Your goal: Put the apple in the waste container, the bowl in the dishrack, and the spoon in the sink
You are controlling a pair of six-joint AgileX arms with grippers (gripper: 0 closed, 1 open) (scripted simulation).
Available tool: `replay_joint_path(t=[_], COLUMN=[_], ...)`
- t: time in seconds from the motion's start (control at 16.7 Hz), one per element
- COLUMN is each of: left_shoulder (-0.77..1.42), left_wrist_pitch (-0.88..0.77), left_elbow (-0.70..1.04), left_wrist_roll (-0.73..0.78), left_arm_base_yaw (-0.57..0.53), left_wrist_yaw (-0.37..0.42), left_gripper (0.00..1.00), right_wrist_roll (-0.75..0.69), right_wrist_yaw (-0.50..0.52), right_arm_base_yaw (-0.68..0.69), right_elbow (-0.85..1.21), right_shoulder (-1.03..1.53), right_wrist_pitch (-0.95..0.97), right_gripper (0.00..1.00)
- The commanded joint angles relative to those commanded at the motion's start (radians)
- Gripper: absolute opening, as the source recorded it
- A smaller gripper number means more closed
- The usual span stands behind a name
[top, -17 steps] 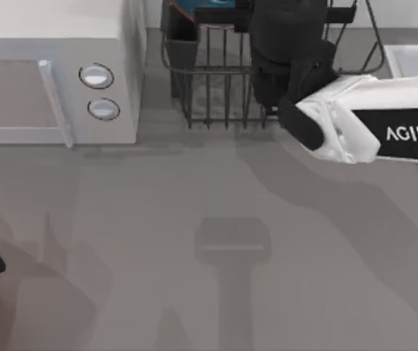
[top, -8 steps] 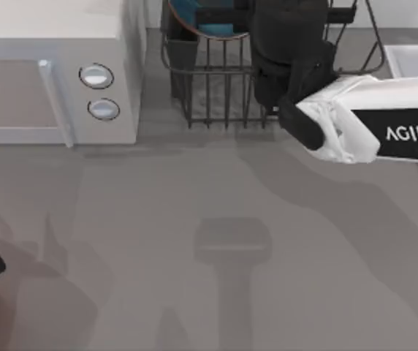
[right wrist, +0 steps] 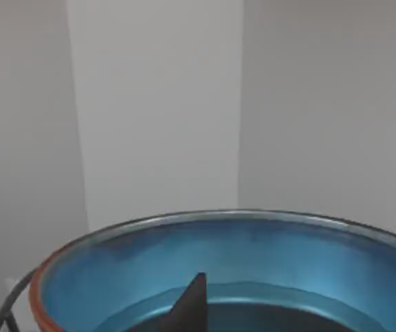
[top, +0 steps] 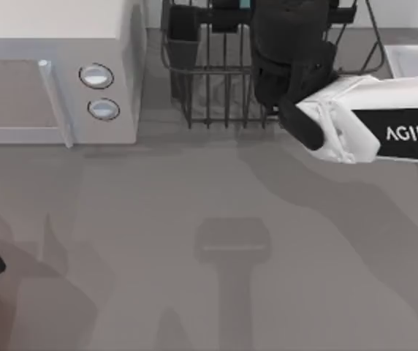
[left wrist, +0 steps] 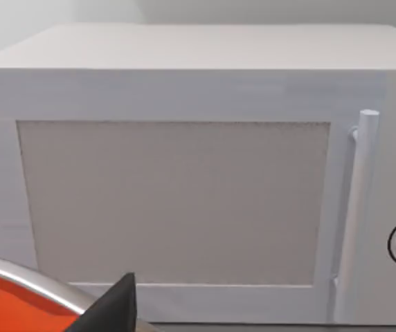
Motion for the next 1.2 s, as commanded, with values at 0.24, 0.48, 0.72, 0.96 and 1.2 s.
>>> replay_joint_path(t=[0.24,0.48,0.72,0.96,1.2], left_shoulder=[0.000,0.000,0.000,0.000,0.000], left_wrist_pitch=[0.000,0.000,0.000,0.000,0.000], left_elbow=[0.000,0.000,0.000,0.000,0.000], left_wrist_roll=[0.000,0.000,0.000,0.000,0.000], left_arm_base_yaw=[0.000,0.000,0.000,0.000,0.000], left_wrist_yaw=[0.000,0.000,0.000,0.000,0.000], left_gripper=[1.00,1.00,1.00,1.00,1.00], right_wrist_roll=[0.000,0.000,0.003,0.013,0.015], right_wrist_yaw=[0.000,0.000,-0.025,-0.150,-0.318], right_arm_base_yaw=[0.000,0.000,-0.010,-0.080,-0.193], right_elbow=[0.000,0.000,-0.028,-0.200,-0.479], right_shoulder=[0.000,0.000,-0.030,-0.212,-0.554], right_wrist_pitch=[0.000,0.000,-0.005,-0.044,-0.144], right_gripper=[1.00,1.00,1.00,1.00,1.00])
